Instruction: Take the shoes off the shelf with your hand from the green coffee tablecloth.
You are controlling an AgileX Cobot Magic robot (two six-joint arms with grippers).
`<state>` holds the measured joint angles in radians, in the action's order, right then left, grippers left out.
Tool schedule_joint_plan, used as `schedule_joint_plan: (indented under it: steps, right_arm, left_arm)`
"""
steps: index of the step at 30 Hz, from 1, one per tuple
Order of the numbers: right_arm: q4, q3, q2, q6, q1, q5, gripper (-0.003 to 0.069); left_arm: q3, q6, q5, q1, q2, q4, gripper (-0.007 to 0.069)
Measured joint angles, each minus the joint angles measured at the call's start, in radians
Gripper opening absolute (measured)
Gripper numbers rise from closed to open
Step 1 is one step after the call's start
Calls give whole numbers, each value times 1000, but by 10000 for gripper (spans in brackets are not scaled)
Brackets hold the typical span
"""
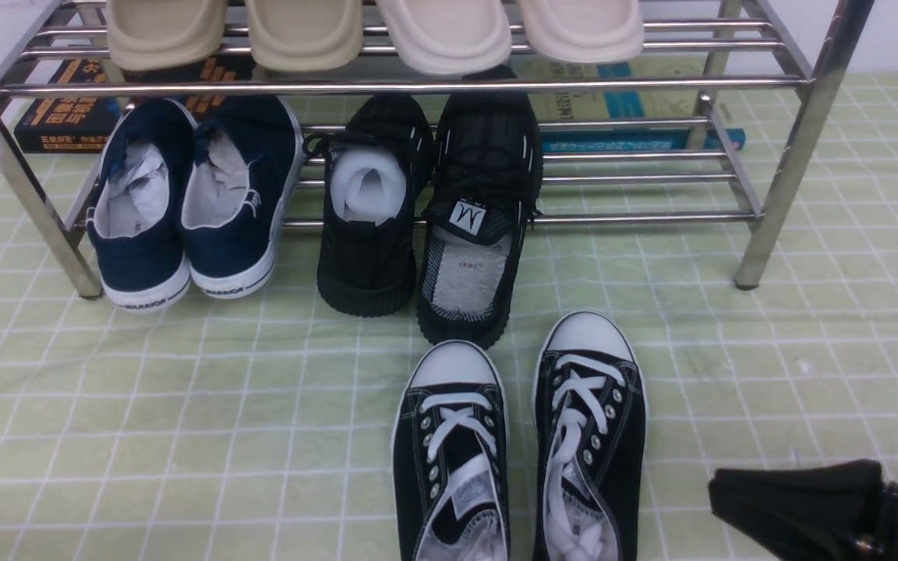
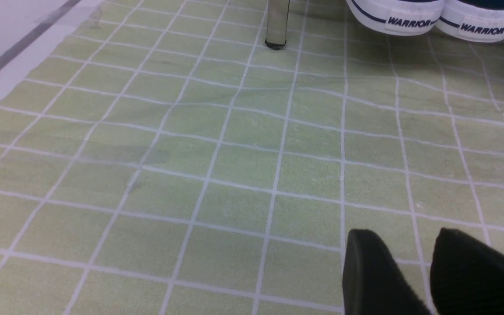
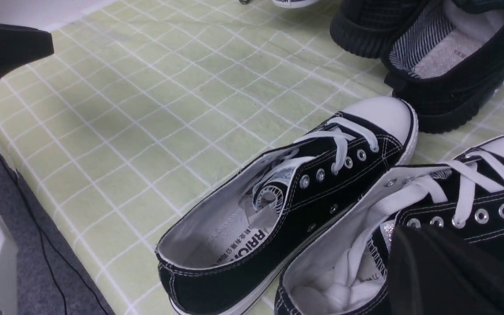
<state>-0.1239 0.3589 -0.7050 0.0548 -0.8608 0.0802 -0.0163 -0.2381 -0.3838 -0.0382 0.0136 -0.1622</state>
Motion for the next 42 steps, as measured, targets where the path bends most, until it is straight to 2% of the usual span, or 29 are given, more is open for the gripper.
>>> schedule_joint_plan:
  steps: [2,4,5,6,7,9,10,14,22,28,42]
  right_arm:
    - [13,0,42,-12,24,37,10]
    - [28,0,103,-16,104,111,12]
    - [29,0,109,-16,113,120,12]
    - [37,0,173,-18,194,212,13]
    - [42,0,181,-18,216,222,14]
    - [79,-29,299,-19,367,333,18]
    - [86,-33,316,-19,388,341,18]
    - [131,-169,493,-20,586,382,22]
    - [107,-350,700,-20,805,359,29]
    - [95,-371,715,-20,858,306,37]
    - [94,-371,715,-20,859,310,50]
  left_arm:
    - [0,0,0,0,0,0,242]
    - [0,0,0,0,0,0,242]
    - [0,0,0,0,0,0,242]
    - [0,0,0,0,0,0,242]
    - [0,0,0,0,0,0,242]
    - [0,0,0,0,0,0,242]
    - [0,0,0,0,0,0,242]
    - [0,0,0,0,0,0,242]
    - [0,0,0,0,0,0,242]
    - [0,0,0,0,0,0,242]
    - [0,0,0,0,0,0,242]
